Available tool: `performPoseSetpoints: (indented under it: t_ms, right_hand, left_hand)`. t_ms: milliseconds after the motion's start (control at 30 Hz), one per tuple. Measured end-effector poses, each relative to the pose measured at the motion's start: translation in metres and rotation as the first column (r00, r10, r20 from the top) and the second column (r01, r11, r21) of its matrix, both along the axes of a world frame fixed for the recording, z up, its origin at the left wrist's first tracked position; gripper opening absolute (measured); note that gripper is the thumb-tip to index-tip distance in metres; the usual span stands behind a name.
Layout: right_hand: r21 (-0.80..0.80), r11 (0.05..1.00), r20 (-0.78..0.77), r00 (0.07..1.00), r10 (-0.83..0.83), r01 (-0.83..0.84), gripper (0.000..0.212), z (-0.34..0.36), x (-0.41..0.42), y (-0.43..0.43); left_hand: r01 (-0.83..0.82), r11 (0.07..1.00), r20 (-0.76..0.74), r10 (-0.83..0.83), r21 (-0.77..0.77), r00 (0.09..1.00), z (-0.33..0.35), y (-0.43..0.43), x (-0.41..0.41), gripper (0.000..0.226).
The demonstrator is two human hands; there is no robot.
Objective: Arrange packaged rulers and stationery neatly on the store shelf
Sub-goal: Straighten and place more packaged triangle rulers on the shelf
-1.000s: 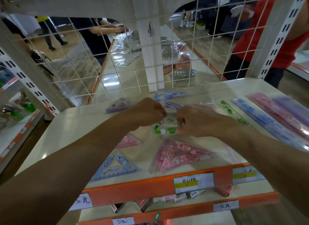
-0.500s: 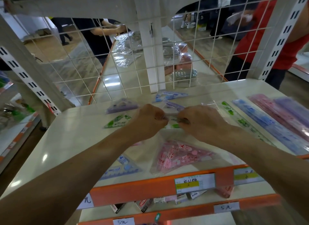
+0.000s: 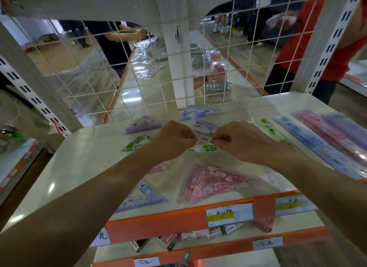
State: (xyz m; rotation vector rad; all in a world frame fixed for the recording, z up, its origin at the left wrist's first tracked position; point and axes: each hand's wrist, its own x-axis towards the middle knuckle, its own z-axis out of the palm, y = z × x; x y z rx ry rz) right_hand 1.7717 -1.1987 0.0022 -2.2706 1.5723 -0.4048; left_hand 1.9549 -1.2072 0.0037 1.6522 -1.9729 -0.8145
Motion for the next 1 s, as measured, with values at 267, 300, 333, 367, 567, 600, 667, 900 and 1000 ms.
performPoseSetpoints:
  t_ms: [267,300,333,367,567,600,667,900,1000]
  right_hand:
    - [-0.019,0.999,-0.069,0.997,0.04,-0.041,0.031,0.005,-0.003,0.011]
    - [-0.033,0.998,-0.11,0.992,0.058,-0.062,0.039,0.005,-0.004,0.014]
    - [-0.054,0.995,-0.148,0.987,0.07,-0.079,0.044,0.005,-0.004,0.016]
    - [-0.073,0.993,-0.17,0.983,0.076,-0.089,0.046,0.004,-0.004,0.017]
    - [-0.061,0.992,-0.191,0.977,0.097,-0.111,0.034,-0.001,-0.007,0.017]
    - [-0.054,0.993,-0.19,0.977,0.097,-0.109,0.032,-0.001,-0.008,0.017]
    - [-0.037,0.994,-0.194,0.977,0.09,-0.099,0.03,0.0,-0.007,0.015]
    - [-0.011,0.996,-0.232,0.969,0.083,-0.088,0.019,0.001,-0.004,0.014]
    - [-0.004,0.997,-0.228,0.971,0.076,-0.079,0.012,0.0,-0.004,0.013]
  left_hand:
    - [-0.06,0.981,-0.082,0.076,0.185,0.994,0.007,-0.003,0.008,0.004]
    - [-0.07,0.975,-0.081,0.089,0.211,0.993,0.007,-0.004,0.009,0.008]
    - [-0.08,0.969,-0.079,0.101,0.235,0.992,0.007,-0.005,0.009,0.013]
    - [-0.085,0.964,-0.074,0.107,0.253,0.991,0.006,-0.006,0.009,0.016]
    - [-0.039,0.962,0.067,0.022,0.271,0.998,0.0,-0.008,0.002,0.015]
    - [-0.031,0.966,0.087,0.008,0.257,0.996,0.0,-0.009,0.0,0.012]
    - [-0.001,0.981,0.177,-0.034,0.196,0.984,0.001,-0.01,-0.004,0.012]
    - [0.096,0.986,0.443,-0.146,0.133,0.884,0.006,-0.01,-0.001,0.03]
    - [0.14,0.981,0.508,-0.19,0.135,0.84,0.004,-0.003,0.001,0.029]
